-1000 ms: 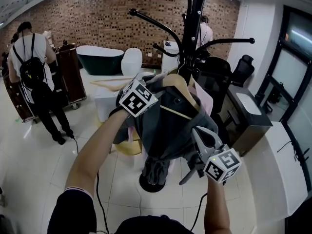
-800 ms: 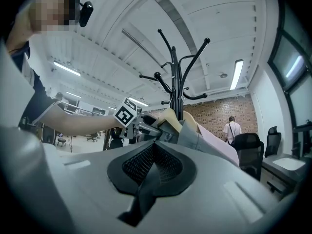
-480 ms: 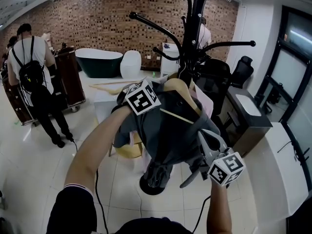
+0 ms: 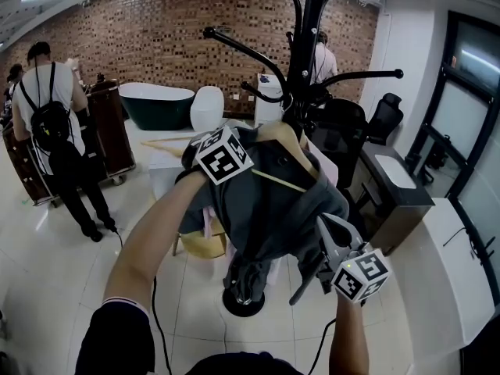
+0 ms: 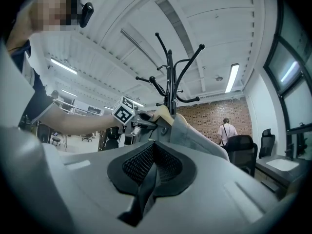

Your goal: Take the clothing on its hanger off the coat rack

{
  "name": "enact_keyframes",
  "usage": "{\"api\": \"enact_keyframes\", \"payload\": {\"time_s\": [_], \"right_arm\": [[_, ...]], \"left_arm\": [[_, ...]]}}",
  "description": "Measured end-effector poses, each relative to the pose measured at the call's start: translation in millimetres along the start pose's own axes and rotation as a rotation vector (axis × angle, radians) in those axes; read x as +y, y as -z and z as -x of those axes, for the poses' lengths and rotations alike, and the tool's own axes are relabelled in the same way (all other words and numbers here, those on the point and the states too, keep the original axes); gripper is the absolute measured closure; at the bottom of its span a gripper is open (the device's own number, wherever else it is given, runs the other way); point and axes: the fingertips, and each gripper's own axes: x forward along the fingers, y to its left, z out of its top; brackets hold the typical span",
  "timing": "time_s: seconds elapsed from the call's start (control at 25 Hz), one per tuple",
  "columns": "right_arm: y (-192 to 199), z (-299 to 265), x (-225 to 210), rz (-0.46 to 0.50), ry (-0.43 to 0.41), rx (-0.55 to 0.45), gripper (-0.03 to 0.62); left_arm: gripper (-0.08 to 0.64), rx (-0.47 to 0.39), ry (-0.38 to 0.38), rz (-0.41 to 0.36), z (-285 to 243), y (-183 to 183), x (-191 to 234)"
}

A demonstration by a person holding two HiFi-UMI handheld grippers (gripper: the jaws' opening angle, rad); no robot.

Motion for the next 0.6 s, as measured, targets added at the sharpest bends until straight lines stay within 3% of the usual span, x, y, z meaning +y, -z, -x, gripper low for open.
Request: {"api": "enact_keyframes", "payload": {"time_s": [0.6], "right_arm": [[-11.3,3.3,11.5,0.011,0.009,-0.031,0.591]], "left_arm": [[0.439,-0.046,-0.083,-0.020,48.6,-29.0,43.9]]}}
